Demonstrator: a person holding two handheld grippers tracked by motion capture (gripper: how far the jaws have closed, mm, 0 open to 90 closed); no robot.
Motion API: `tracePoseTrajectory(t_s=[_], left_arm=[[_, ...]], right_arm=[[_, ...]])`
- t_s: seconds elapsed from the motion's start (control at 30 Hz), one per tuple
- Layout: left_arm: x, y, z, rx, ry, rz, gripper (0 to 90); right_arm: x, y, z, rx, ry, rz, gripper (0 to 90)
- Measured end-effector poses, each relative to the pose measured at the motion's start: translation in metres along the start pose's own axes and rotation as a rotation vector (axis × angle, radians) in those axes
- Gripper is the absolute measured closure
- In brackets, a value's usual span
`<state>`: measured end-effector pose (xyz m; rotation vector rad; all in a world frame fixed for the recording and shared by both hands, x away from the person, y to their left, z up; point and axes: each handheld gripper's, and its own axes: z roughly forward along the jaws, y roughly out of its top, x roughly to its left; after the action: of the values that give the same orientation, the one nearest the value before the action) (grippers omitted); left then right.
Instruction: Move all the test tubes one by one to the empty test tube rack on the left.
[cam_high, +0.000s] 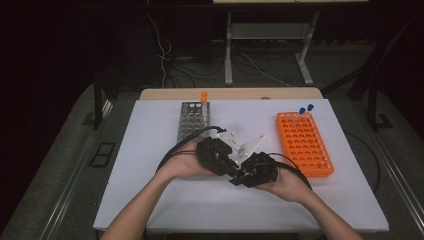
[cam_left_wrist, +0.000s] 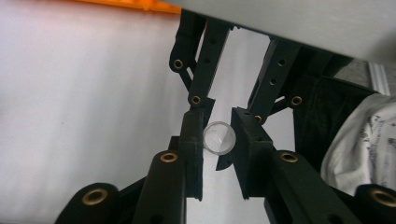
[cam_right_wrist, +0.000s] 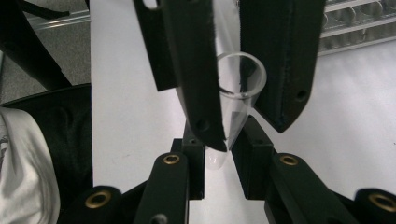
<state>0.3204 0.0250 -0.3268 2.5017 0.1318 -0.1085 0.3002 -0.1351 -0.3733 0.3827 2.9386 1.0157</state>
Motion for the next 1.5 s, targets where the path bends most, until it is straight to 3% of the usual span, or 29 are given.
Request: tracePoseTrajectory(t_s=[0.17, 0.77, 0.97, 1.13, 1.2, 1.3, 1.5], left_arm=[[0.001, 0.001, -0.001, 0.004, 0.006, -0.004, 74.4], [0.022, 0.002, -0.041, -0.026, 0.089, -0.055, 74.4], [0.03, 0.0, -0.054, -0.036, 0.125, -0.07, 74.4], [0.037, -0.003, -0.063, -0.036, 0.153, -0.085, 74.5], [0.04, -0.004, -0.066, -0.041, 0.164, -0.092, 74.5], [0.045, -0.005, -0.072, -0.041, 0.179, -0.104, 74.4], [0.057, -0.007, -0.08, -0.035, 0.212, -0.128, 74.4]], right_arm=[[0.0, -0.001, 0.0, -0.007, 0.001, 0.015, 74.0], [-0.016, -0.022, -0.03, -0.092, -0.037, 0.124, 41.9], [-0.022, -0.031, -0.04, -0.13, -0.055, 0.194, 27.4], [-0.026, -0.039, -0.051, -0.158, -0.076, 0.24, 8.4], [-0.028, -0.042, -0.055, -0.168, -0.105, 0.259, 0.3], [-0.029, -0.046, -0.061, -0.19, -0.112, 0.277, 0.2], [-0.029, -0.054, -0.065, -0.181, -0.119, 0.285, 0.2]])
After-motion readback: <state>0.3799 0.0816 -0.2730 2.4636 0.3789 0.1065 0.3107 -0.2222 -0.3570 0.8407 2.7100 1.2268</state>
